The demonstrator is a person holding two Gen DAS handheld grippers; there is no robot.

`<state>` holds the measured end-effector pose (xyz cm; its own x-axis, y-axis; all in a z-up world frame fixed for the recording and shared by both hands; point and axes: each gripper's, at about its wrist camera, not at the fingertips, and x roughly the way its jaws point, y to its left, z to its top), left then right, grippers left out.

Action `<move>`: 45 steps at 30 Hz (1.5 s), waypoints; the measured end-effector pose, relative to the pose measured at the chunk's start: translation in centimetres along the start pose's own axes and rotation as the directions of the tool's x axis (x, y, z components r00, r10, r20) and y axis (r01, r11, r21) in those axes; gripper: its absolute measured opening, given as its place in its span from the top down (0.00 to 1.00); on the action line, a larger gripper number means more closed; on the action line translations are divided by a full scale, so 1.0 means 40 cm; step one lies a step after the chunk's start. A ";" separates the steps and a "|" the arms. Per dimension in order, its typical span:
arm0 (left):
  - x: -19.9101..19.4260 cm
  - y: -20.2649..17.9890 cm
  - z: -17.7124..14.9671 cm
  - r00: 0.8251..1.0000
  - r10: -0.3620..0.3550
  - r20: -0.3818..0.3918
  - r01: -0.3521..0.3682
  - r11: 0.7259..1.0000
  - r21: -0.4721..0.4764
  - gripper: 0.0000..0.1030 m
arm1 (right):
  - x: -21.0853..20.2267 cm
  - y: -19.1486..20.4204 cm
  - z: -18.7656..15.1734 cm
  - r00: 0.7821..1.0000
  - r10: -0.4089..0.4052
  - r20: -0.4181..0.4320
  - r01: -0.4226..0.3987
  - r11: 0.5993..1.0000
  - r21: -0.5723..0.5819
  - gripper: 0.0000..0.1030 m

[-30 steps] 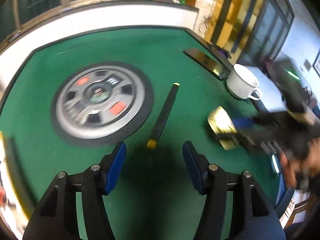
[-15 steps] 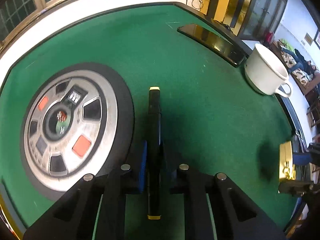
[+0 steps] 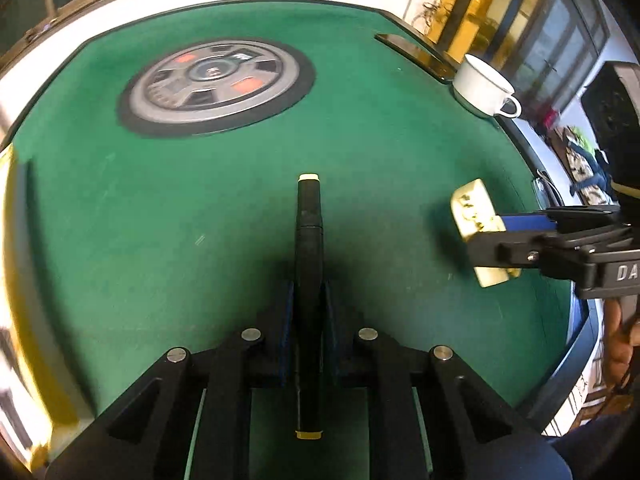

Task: Organize rigid objects
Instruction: 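Carry the marker with the left tool while the right tool carries the card to the box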

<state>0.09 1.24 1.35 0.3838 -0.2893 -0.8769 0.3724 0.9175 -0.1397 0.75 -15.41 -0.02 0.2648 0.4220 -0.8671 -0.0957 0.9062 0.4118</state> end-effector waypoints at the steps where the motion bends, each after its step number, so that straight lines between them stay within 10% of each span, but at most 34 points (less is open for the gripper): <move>1: -0.016 0.000 -0.007 1.000 0.001 0.014 -0.001 1.000 -0.006 0.88 | 0.007 0.019 -0.004 1.000 0.000 -0.007 0.000 1.000 -0.015 0.54; 21: -0.293 0.188 -0.062 0.960 0.134 0.245 -0.095 0.982 -0.165 0.88 | 0.035 0.371 0.012 0.997 0.068 0.029 -0.058 0.964 -0.258 0.54; 45: -0.397 0.456 -0.234 0.934 0.268 0.236 -0.158 0.904 -0.398 0.88 | 0.188 0.716 0.011 0.991 0.118 -0.066 -0.136 0.876 -0.463 0.54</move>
<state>-7.13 25.12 8.41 0.6575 -0.0890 -0.7482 -0.0608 0.9835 -0.1705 0.40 13.71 5.37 0.1872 0.5271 -0.8289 -0.5637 0.7487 0.3488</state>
